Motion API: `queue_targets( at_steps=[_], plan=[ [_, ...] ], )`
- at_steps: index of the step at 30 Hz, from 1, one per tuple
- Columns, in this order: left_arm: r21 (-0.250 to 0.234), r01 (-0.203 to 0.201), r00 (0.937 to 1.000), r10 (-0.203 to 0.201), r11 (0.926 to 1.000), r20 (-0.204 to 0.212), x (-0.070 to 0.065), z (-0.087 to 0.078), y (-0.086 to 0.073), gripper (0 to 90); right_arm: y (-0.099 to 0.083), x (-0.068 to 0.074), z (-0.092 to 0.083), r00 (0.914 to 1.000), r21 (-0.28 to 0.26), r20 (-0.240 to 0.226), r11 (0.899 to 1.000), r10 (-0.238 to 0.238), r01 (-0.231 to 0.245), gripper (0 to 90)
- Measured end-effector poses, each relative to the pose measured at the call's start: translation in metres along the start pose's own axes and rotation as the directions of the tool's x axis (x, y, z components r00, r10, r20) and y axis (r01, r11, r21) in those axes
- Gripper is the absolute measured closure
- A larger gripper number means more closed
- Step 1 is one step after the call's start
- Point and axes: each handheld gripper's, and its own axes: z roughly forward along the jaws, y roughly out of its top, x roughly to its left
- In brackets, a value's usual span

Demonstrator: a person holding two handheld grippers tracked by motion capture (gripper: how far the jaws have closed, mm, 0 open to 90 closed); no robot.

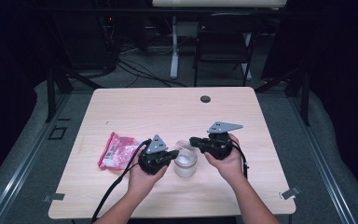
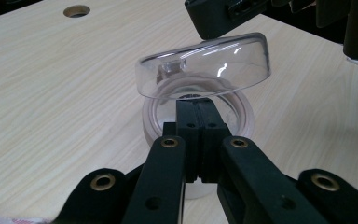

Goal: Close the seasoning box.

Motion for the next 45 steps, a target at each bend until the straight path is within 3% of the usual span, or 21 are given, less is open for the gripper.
queue_targets(
  at_steps=[9,24,34,45],
  plan=[
    [0.008,0.014,0.9999,-0.014,0.9999,0.004,0.002,-0.002,-0.014,89.3,-0.004,0.007,0.005,0.9995,0.019,-0.009,0.999,-0.031,0.031,84.8],
    [0.033,0.02,0.9998,-0.02,0.9992,-0.002,0.003,0.0,-0.025,88.9,-0.005,0.008,0.006,0.9996,0.023,-0.007,0.999,-0.028,0.029,84.4],
    [0.032,0.017,0.9995,-0.016,0.9994,-0.026,0.009,-0.012,-0.027,86.6,-0.005,0.008,0.006,0.9996,0.024,-0.004,0.999,-0.029,0.029,84.0],
    [0.009,0.046,0.9958,-0.045,0.9989,-0.08,0.025,-0.034,-0.026,75.2,-0.004,0.007,0.004,0.9997,0.017,-0.007,1.0,-0.024,0.024,81.1]
  ],
)
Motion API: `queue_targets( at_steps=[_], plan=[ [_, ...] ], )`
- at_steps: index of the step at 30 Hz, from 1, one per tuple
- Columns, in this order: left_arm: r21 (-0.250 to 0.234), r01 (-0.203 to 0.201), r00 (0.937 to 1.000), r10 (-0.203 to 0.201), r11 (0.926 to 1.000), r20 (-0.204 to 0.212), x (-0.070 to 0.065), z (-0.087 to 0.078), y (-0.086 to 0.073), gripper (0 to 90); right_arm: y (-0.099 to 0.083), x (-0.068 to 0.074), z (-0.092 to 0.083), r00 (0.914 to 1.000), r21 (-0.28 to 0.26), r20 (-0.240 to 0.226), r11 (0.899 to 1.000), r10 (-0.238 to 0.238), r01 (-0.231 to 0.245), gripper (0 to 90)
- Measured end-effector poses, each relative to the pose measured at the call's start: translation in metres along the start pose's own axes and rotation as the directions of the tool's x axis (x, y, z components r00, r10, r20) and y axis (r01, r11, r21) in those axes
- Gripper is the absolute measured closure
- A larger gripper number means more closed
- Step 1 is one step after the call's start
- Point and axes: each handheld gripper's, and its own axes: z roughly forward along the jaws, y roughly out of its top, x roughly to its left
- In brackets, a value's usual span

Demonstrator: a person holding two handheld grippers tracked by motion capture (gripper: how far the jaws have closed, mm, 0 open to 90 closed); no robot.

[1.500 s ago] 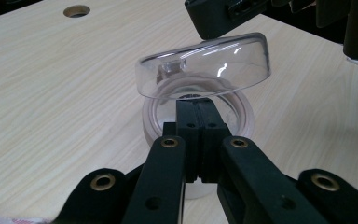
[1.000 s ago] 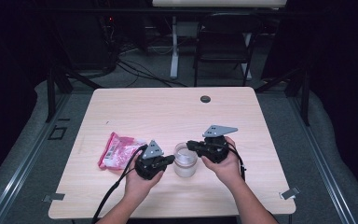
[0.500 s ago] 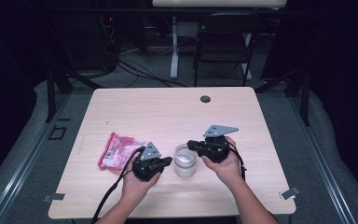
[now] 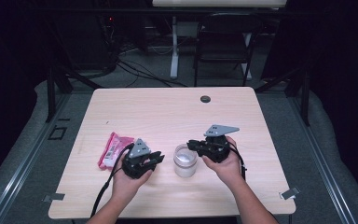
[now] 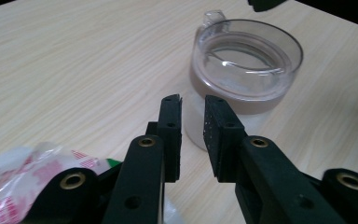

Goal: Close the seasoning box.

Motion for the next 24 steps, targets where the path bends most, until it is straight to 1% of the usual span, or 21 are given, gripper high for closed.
queue_targets(
  at_steps=[3,4,6,8,11,15,18,20,22,23,24],
  plan=[
    [-0.013,0.023,0.9995,-0.023,0.9997,-0.022,0.006,-0.008,0.0,68.4,0.0,0.0,0.0,1.0,-0.008,0.0,1.0,0.009,-0.009,79.4],
    [-0.016,0.028,0.9992,-0.029,0.9995,-0.027,0.007,-0.011,0.0,65.8,0.001,0.0,-0.001,1.0,-0.005,-0.002,1.0,0.005,-0.005,78.9],
    [-0.021,0.022,0.9984,-0.023,0.9995,-0.051,0.009,-0.016,-0.001,60.7,0.001,0.0,-0.001,1.0,-0.008,-0.001,1.0,0.004,-0.004,77.6],
    [-0.018,0.027,0.9976,-0.028,0.9995,-0.063,0.011,-0.021,-0.003,55.7,0.001,0.0,-0.002,1.0,-0.01,-0.005,1.0,0.004,-0.004,76.4],
    [-0.02,0.031,0.9957,-0.032,0.9993,-0.087,0.018,-0.029,-0.006,51.2,0.001,0.0,-0.003,1.0,-0.004,-0.001,1.0,0.005,-0.005,74.8],
    [-0.042,0.07,0.9905,-0.075,0.9966,-0.115,0.03,-0.041,-0.011,48.5,0.002,-0.001,-0.007,1.0,-0.011,0.005,1.0,0.009,-0.009,73.1],
    [-0.049,0.08,0.9872,-0.086,0.9956,-0.134,0.038,-0.05,-0.014,47.7,0.002,-0.002,-0.009,0.9999,-0.018,0.009,1.0,0.014,-0.014,72.3],
    [-0.053,0.093,0.9837,-0.1,0.9943,-0.15,0.044,-0.056,-0.018,47.2,0.001,-0.002,-0.011,0.9998,-0.021,0.012,1.0,0.016,-0.016,71.9],
    [-0.056,0.102,0.9809,-0.11,0.9931,-0.16,0.048,-0.059,-0.021,47.0,0.0,-0.003,-0.012,0.9997,-0.021,0.015,1.0,0.021,-0.021,71.5],
    [-0.056,0.113,0.9785,-0.12,0.9921,-0.168,0.051,-0.06,-0.024,46.9,0.0,-0.003,-0.012,0.9997,-0.02,0.016,1.0,0.021,-0.02,71.3],
    [-0.055,0.115,0.9778,-0.123,0.9918,-0.17,0.053,-0.061,-0.026,46.9,0.0,-0.003,-0.012,0.9998,-0.016,0.016,1.0,0.015,-0.015,71.2]
  ],
)
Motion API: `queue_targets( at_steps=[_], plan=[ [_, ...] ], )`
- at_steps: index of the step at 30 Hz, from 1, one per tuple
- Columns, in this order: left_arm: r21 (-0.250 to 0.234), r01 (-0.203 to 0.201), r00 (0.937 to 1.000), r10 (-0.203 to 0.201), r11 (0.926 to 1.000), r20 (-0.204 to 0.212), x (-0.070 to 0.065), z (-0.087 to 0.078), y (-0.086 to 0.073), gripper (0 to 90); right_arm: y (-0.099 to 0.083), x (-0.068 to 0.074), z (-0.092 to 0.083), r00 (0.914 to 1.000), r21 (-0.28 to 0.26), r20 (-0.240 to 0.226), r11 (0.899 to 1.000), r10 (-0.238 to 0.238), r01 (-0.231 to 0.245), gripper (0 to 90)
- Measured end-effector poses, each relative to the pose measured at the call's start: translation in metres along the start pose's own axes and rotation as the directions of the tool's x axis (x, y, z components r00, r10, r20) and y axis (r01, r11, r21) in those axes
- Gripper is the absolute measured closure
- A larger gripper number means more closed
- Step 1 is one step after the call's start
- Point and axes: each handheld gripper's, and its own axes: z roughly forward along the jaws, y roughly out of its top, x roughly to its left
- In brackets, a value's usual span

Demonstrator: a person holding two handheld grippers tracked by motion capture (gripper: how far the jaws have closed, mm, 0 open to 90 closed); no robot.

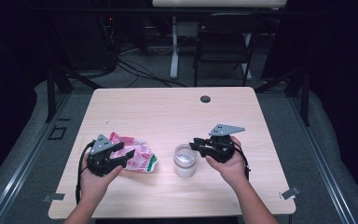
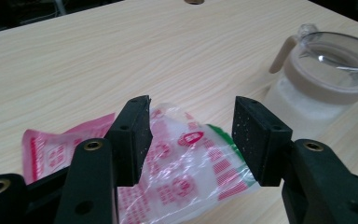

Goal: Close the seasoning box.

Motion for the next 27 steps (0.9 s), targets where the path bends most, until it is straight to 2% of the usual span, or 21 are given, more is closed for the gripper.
queue_targets(
  at_steps=[5,7,9,11,13,17,19,23,27],
  plan=[
    [0.01,0.01,0.9998,-0.01,0.9999,-0.015,0.016,0.005,-0.016,46.7,-0.001,0.002,-0.003,1.0,-0.002,0.009,1.0,-0.001,0.001,69.7],
    [0.03,0.017,0.9996,-0.016,0.9994,-0.022,0.024,0.009,-0.024,46.9,-0.002,0.002,-0.005,0.9999,-0.003,0.016,1.0,0.005,-0.005,68.6],
    [0.024,0.028,0.9995,-0.028,0.9993,-0.018,0.029,0.011,-0.03,46.9,-0.003,0.003,-0.007,0.9997,-0.003,0.024,1.0,0.005,-0.005,67.9],
    [0.038,0.036,0.999,-0.035,0.9986,-0.029,0.035,0.012,-0.034,46.9,-0.003,0.003,-0.009,0.9994,-0.01,0.032,1.0,0.012,-0.012,67.4],
    [0.023,0.039,0.9987,-0.038,0.999,-0.034,0.04,0.01,-0.036,46.9,-0.002,0.001,-0.011,0.9993,-0.005,0.034,1.0,0.016,-0.016,66.9],
    [0.021,0.052,0.9979,-0.051,0.9984,-0.039,0.047,0.01,-0.041,46.9,-0.002,-0.004,-0.014,0.9969,0.005,0.069,0.999,0.036,-0.036,64.4],
    [0.025,0.056,0.9973,-0.055,0.9981,-0.049,0.051,0.012,-0.044,46.7,-0.004,-0.007,-0.02,0.9945,0.011,0.096,0.999,0.041,-0.043,61.9],
    [0.05,0.062,0.9963,-0.059,0.9968,-0.062,0.056,0.017,-0.049,46.9,-0.012,-0.016,-0.031,0.9885,-0.01,0.129,0.997,0.08,-0.08,56.5],
    [0.09,0.034,0.997,-0.027,0.9953,-0.073,0.056,0.024,-0.05,46.9,-0.027,-0.024,-0.038,0.9776,0.009,0.191,0.996,0.089,-0.092,50.5]
  ],
)
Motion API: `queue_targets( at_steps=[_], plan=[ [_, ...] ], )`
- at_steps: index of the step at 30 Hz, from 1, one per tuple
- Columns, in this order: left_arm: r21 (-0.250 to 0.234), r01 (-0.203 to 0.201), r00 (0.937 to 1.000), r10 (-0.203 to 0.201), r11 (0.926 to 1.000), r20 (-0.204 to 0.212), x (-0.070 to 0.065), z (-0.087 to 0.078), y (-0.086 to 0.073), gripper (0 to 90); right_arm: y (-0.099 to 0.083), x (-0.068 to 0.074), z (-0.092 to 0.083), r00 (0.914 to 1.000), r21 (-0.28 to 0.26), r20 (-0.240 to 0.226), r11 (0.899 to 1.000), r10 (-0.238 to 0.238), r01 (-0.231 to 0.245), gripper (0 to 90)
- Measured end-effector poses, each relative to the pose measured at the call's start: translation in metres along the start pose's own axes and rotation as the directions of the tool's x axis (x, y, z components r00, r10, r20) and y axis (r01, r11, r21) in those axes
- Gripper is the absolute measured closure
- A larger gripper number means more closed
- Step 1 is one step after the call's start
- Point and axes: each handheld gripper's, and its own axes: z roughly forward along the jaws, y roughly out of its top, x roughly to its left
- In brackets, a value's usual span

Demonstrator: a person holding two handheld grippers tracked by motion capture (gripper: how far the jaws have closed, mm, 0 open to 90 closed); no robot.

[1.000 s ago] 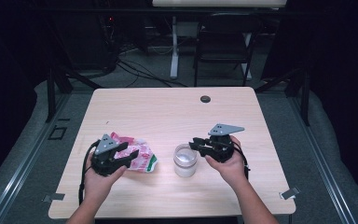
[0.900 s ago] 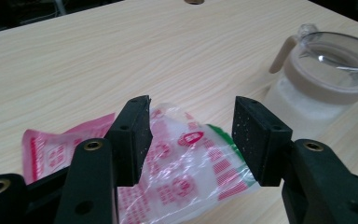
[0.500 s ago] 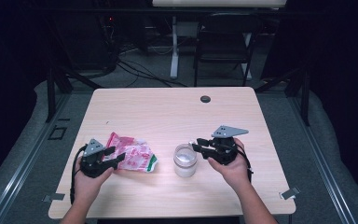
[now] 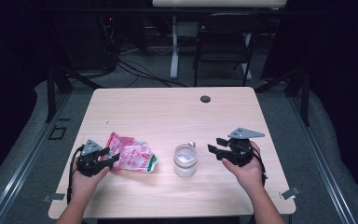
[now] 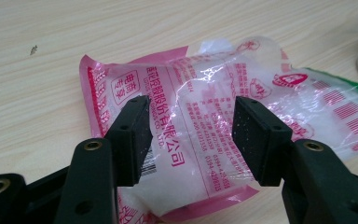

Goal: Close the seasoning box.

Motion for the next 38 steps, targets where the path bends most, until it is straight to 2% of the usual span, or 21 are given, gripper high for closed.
queue_targets(
  at_steps=[2,7,11,14,17,24,27,31,36,38],
  plan=[
    [0.007,-0.012,0.9999,0.012,0.9999,-0.003,-0.001,0.002,0.0,46.7,-0.009,-0.006,-0.002,0.9994,0.025,0.034,1.0,0.001,-0.002,48.8],
    [0.017,-0.011,0.9999,0.011,0.9998,-0.001,-0.003,0.004,0.0,45.7,-0.028,-0.017,-0.003,0.9958,0.053,0.091,0.999,-0.006,0.002,45.4],
    [0.014,-0.005,1.0,0.004,0.9999,0.001,-0.003,0.005,0.0,45.2,-0.044,-0.024,-0.001,0.9939,0.053,0.108,0.998,0.02,-0.026,43.6],
    [0.013,-0.01,1.0,0.01,0.9999,-0.001,-0.004,0.005,0.0,45.2,-0.051,-0.029,0.002,0.9935,0.066,0.104,0.996,0.046,-0.054,43.6],
    [0.01,-0.008,0.9999,0.008,0.9999,0.011,-0.004,0.005,0.0,45.1,-0.056,-0.033,0.003,0.9927,0.069,0.105,0.995,0.059,-0.066,43.5],
    [0.02,-0.008,0.9999,0.008,0.9998,0.009,-0.007,0.007,0.001,44.6,-0.063,-0.039,0.01,0.9907,0.09,0.1,0.991,0.092,-0.101,43.2],
    [0.026,-0.012,0.9999,0.012,0.9996,0.007,-0.006,0.007,0.001,44.4,-0.063,-0.04,0.012,0.9899,0.099,0.108,0.99,0.091,-0.102,43.1],
    [0.037,0.005,1.0,-0.005,0.9993,0.001,-0.004,0.007,0.0,43.7,-0.064,-0.041,0.013,0.9901,0.105,0.105,0.989,0.093,-0.104,42.9],
    [0.029,0.0,1.0,0.0,0.9996,-0.005,-0.005,0.006,0.001,43.5,-0.064,-0.041,0.014,0.991,0.116,0.105,0.989,0.083,-0.095,43.1],
    [0.019,0.014,0.9999,-0.014,0.9997,-0.003,-0.004,0.003,0.001,44.2,-0.063,-0.04,0.013,0.9904,0.112,0.121,0.99,0.066,-0.08,43.0]
  ],
)
